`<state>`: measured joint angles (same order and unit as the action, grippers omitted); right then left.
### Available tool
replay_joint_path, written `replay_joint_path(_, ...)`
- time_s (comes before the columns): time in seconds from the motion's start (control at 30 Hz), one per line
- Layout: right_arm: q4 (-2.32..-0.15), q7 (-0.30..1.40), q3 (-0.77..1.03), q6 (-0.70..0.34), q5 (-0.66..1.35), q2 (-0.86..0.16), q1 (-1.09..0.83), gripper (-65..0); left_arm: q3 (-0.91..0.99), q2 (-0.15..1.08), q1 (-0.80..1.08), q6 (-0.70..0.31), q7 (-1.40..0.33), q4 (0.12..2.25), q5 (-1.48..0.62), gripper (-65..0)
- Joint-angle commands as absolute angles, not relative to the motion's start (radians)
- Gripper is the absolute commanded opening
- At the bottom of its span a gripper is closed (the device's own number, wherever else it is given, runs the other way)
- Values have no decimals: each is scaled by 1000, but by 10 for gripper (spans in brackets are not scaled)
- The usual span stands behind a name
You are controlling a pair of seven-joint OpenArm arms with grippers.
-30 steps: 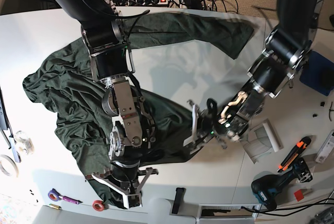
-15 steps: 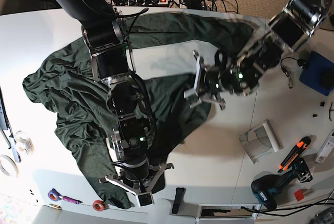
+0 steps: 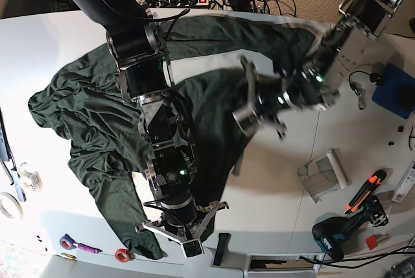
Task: Layout the t-shirt on the table in an organized manner, then fold the t-shirt properly
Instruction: 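Hold the hem with both grippers and lift it off the table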
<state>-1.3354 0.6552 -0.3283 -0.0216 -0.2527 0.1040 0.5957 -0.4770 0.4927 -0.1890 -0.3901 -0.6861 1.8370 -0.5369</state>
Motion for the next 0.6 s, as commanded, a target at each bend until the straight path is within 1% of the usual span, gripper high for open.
replay_joint_path(0.0, -1354, 625, -326, -12, -258, 111, 632, -650, -452, 499, -197, -391, -673, 1845, -543, -490)
replay_joint_path(0.1, -1354, 626, -326, -12, -258, 111, 632, -650, -409, 499, -199, -391, -659, 1803, -543, -490)
replay_joint_path(0.17, -1354, 625, -327, -12, -258, 111, 632, -650, -406, 498, -203, -390, -609, 1746, -519, -485)
replay_joint_path(0.27, -1354, 627, -327, -12, -258, 111, 631, -650, -406, 496, -216, -388, -489, 1637, -452, -390)
replay_joint_path(0.3, -1354, 628, -326, -12, -258, 110, 632, -650, -406, 491, -228, -371, -472, 1600, -433, -373)
replay_joint_path(0.4, -1354, 632, -326, -12, -258, 111, 631, -650, -406, 456, -287, -332, -470, 1471, -415, -370)
replay_joint_path(0.57, -1354, 638, -327, -12, -258, 111, 625, -650, -406, 372, -433, -330, -470, 1226, -427, -371)
